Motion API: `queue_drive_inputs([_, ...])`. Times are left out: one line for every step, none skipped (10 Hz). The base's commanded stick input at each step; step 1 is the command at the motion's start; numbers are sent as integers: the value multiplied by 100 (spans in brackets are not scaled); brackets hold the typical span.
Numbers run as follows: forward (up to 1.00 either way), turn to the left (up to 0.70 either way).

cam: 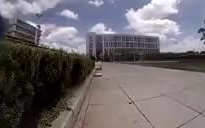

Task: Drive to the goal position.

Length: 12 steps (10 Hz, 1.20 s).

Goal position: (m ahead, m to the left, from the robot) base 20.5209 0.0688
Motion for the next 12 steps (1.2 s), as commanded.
queue_drive_inputs([4,0])
queue_drive_inputs([4,0])
queue_drive_inputs([4,0])
queue_drive_inputs([4,0])
queue_drive_inputs([0,0])
queue_drive_inputs([2,0])
queue_drive_inputs([4,0])
queue_drive_inputs([4,0])
queue_drive_inputs([4,0])
queue_drive_inputs([4,0])
queue_drive_inputs([4,0])
queue_drive_inputs([4,0])
